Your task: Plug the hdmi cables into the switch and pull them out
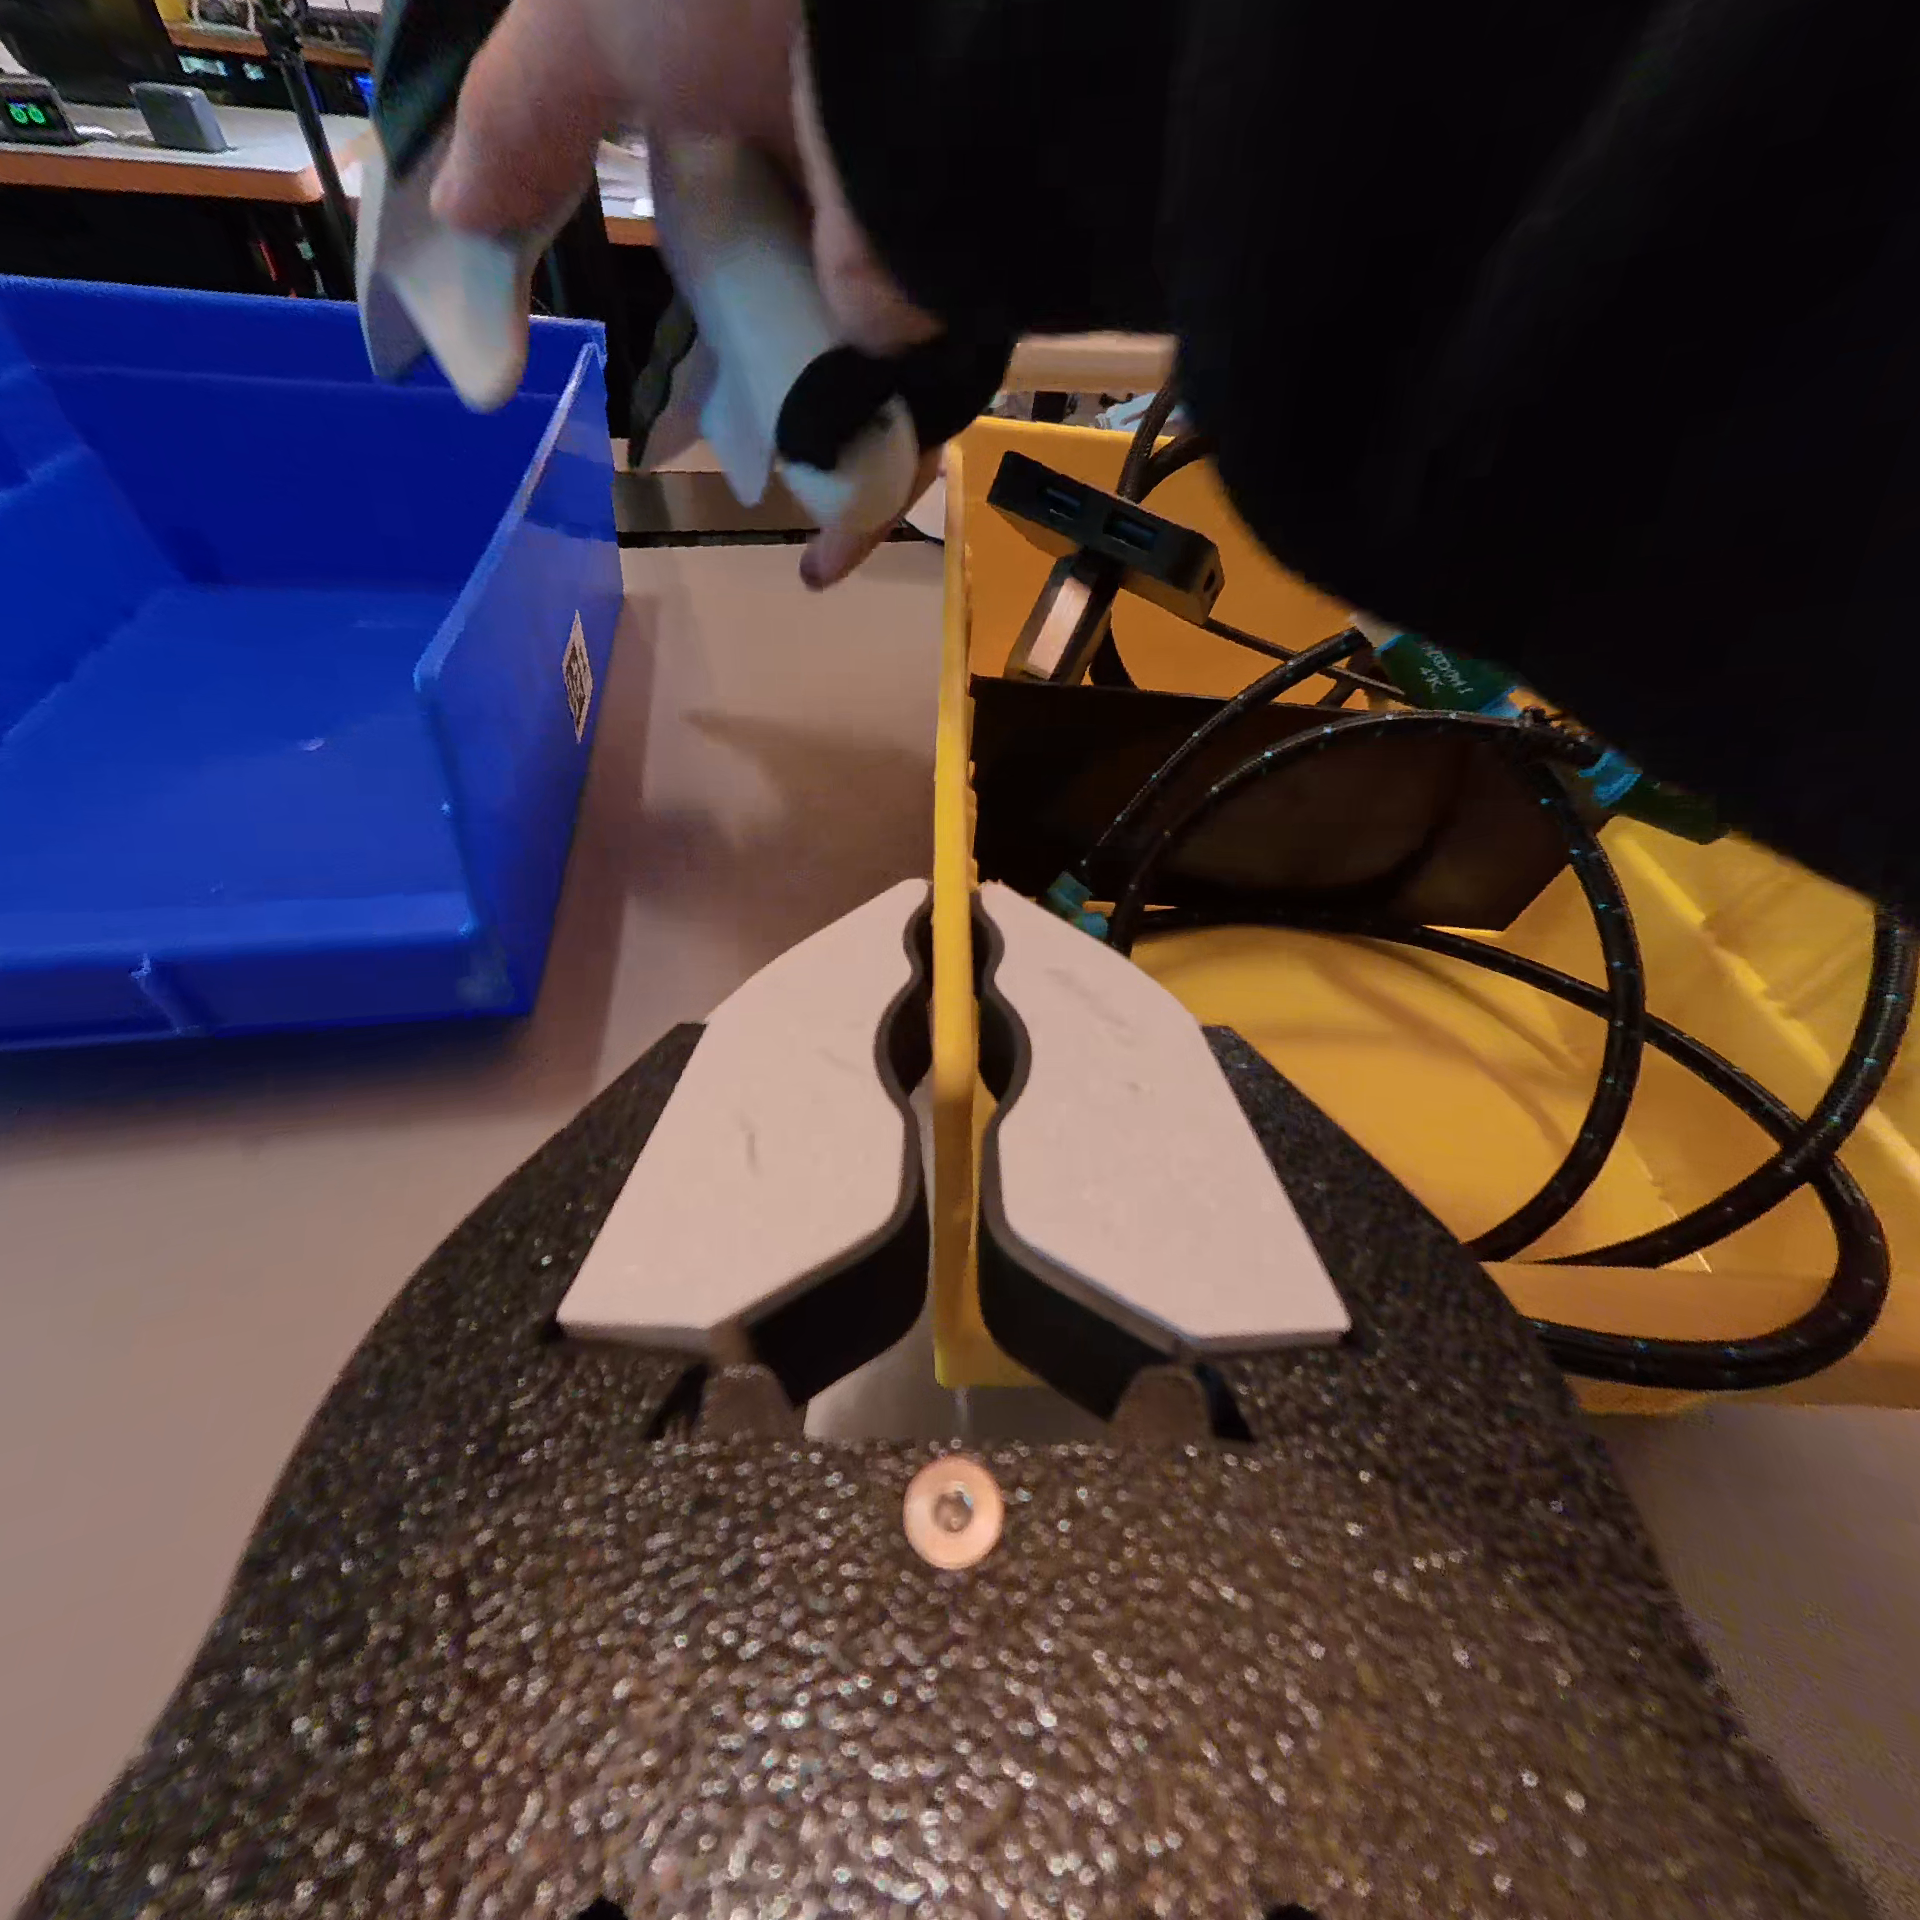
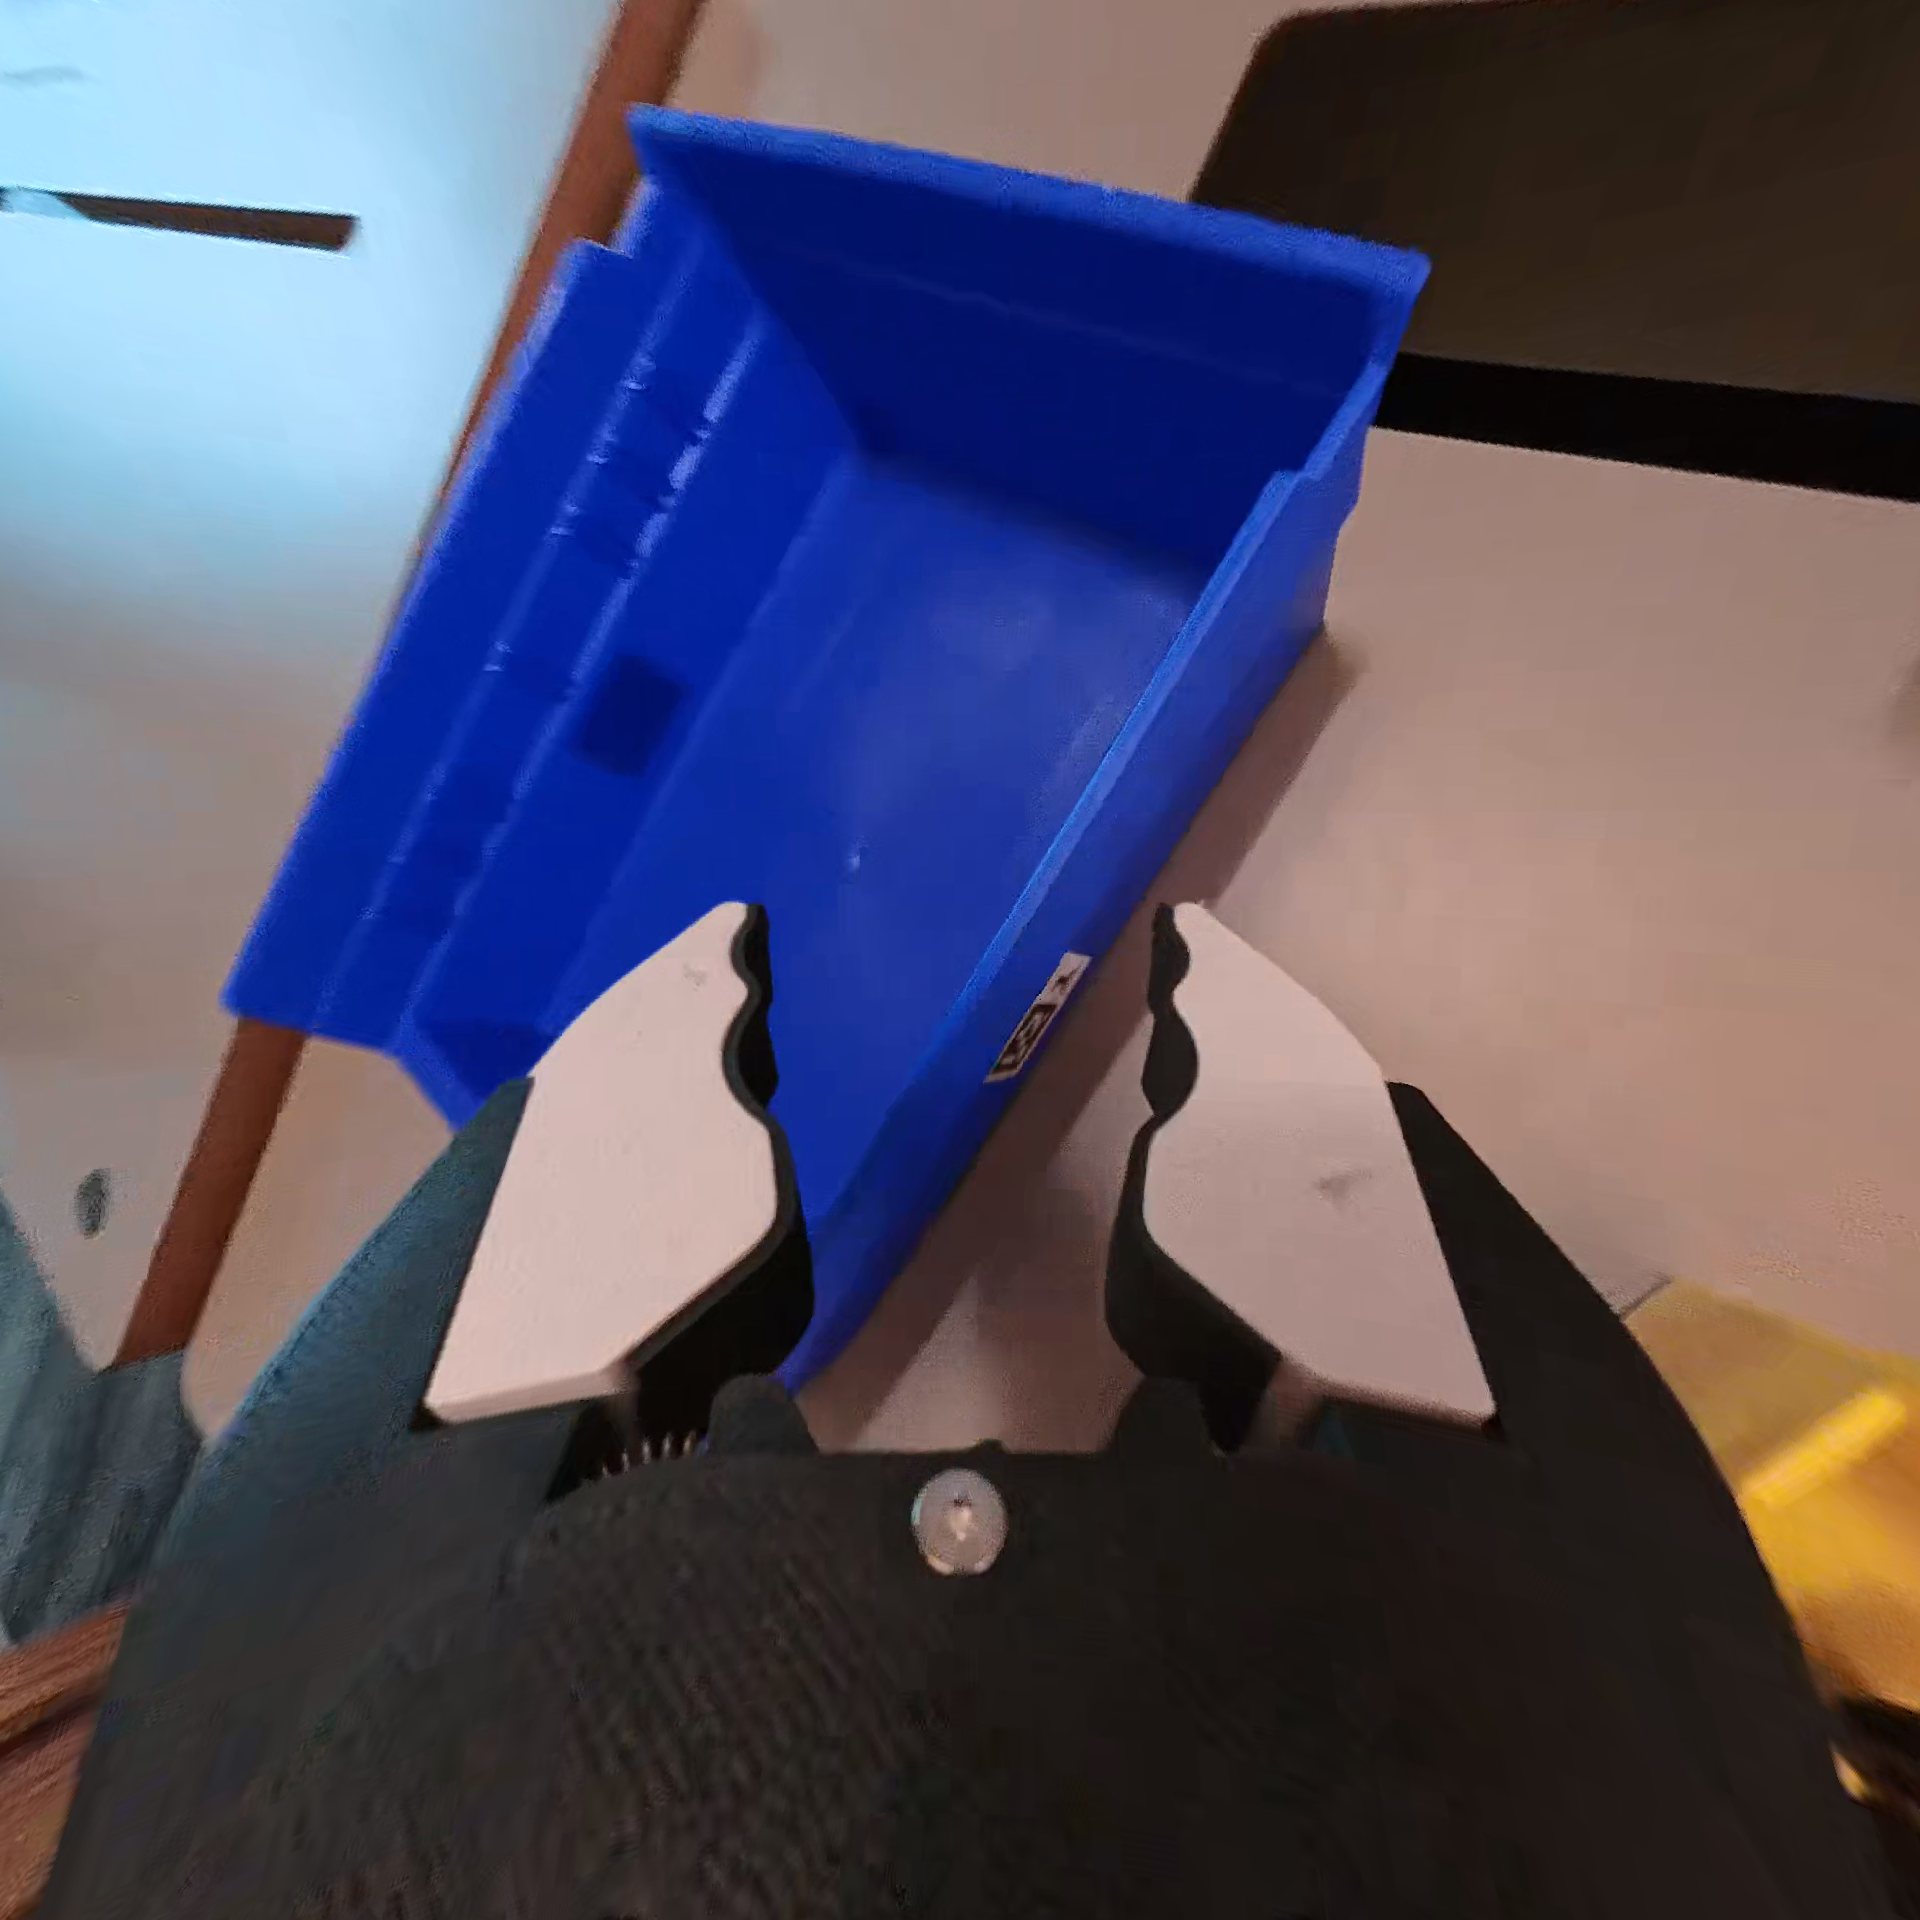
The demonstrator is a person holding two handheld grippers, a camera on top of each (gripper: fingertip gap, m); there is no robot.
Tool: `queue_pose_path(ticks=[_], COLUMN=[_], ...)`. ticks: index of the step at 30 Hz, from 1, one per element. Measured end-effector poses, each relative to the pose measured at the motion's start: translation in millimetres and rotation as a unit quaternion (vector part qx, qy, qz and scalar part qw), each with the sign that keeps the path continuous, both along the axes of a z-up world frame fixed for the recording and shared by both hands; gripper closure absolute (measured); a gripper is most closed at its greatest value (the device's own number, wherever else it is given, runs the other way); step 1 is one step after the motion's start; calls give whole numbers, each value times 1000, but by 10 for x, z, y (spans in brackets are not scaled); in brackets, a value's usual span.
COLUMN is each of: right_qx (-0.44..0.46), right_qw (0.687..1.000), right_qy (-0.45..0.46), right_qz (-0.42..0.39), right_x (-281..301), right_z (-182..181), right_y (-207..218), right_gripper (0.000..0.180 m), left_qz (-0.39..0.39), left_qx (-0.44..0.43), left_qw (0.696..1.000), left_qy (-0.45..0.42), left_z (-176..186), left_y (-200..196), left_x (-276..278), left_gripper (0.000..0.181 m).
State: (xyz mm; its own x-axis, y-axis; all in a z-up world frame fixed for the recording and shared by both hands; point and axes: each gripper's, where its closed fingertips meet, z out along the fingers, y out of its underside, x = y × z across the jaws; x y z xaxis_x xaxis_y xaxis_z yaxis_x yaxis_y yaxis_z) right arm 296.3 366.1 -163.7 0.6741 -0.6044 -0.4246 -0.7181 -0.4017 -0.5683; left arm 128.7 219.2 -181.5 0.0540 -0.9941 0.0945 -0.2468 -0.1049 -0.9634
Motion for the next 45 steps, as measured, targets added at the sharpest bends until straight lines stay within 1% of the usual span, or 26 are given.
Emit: queue_pose_path(ticks=[3, 5, 6, 7, 8, 10, 13, 15, 17, 19, 22, 24, 26, 28, 31, 34, 36, 38, 40, 42, 45], right_qx=[-43, -55, -66, -84, -99, -117, -103, -90, -57, -16, 16, 20, 4, -27, -88, -140, -165, -177, -181, -172, -156], right_qw=[999, 998, 997, 996, 995, 993, 994, 995, 996, 997, 994, 991, 988, 986, 985, 983, 981, 980, 980, 983, 986], right_qy=[14, 37, 46, 37, 12, 1, -17, -33, -48, -63, -105, -132, -149, -152, -130, -91, -69, -52, -36, -27, -27], right_qz=[-8, -2, 0, -3, -5, -19, 5, 30, 46, 46, 20, -13, -40, -61, -76, -81, -79, -78, -72, -62, -51], right_x=[-14, -95, -128, -113, -57, 2, 99, 223, 404, 637, 1060, 1337, 1548, 1676, 1751, 1749, 1725, 1692, 1646, 1632, 1698], right_z=[-345, -534, -622, -695, -727, -731, -493, -166, 263, 716, 1248, 1442, 1460, 1312, 874, 367, 59, -209, -412, -528, -597], right_y=[126, 219, 245, 232, 207, 175, 169, 93, -93, -435, -1262, -1971, -2738, -3498, -4533, -5372, -5782, -6047, -6190, -6244, -6233], right_gripper=[117, 115, 112, 119, 134, 147, 145, 145, 146, 149, 150, 152, 153, 153, 153, 152, 152, 152, 152, 152, 152], left_qz=[-3, -1, 0, 4, 10, 17, 17, 17, 18, 24, 38, 50, 67, 89, 124, 157, 176, 190, 204, 215, 221], left_qx=[-8, -8, -8, -5, 5, 33, 48, 54, 59, 66, 72, 63, 63, 64, 62, 60, 54, 48, 46, 52, 51], left_qw=[1000, 1000, 1000, 1000, 1000, 999, 998, 998, 998, 997, 996, 996, 996, 994, 990, 986, 983, 980, 978, 975, 974], left_qy=[-7, -9, -11, -15, -24, -34, -31, -29, -27, -23, -19, -22, -21, -20, -20, -19, -23, -28, -28, -23, -23], left_z=[3, 5, 7, 12, 26, 51, 53, 52, 51, 50, 48, 49, 48, 50, 52, 52, 54, 55, 55, 53, 51], left_y=[20, 33, 38, 44, 60, 74, 87, 111, 158, 240, 433, 585, 759, 954, 1283, 1652, 1891, 2102, 2286, 2439, 2618], left_x=[4, 9, 9, 9, 6, -7, -36, -56, -77, -101, -148, -187, -240, -307, -410, -479, -474, -436, -391, -359, -304], left_gripper=[177, 177, 177, 177, 177, 176, 175, 175, 175, 174, 174, 174, 174, 174, 174, 174, 174, 174, 175, 175, 174])
